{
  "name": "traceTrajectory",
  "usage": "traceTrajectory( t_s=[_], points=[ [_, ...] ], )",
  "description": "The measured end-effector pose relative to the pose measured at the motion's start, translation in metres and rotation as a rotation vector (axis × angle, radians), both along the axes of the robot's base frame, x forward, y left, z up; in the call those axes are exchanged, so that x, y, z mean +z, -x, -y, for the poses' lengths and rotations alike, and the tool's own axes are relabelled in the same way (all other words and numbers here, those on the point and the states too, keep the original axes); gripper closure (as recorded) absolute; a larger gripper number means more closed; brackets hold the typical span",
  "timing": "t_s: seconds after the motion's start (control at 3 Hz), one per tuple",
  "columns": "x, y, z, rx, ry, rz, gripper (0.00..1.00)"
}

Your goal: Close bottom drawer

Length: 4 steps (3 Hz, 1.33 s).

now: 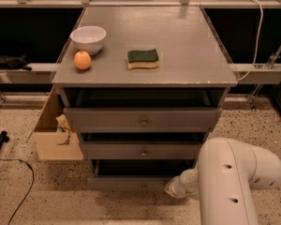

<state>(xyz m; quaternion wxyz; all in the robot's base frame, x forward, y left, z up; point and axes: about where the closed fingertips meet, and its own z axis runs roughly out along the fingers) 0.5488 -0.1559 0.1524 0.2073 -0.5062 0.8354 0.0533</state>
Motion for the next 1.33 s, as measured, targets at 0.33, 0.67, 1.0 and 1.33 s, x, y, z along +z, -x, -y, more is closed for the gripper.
traceTrajectory(
  t_s=[0.33,0.67,1.0,1.33],
  points=[
    [0.0000,0.0000,0.0000,0.000,0.000,0.000,0.36],
    [0.0000,0.0000,0.0000,0.000,0.000,0.000,0.14],
    [-0.0001,0.0001,-0.0002,0.000,0.000,0.000,0.00],
    [-0.0001,0.0001,-0.0002,0.000,0.000,0.000,0.00]
  ],
)
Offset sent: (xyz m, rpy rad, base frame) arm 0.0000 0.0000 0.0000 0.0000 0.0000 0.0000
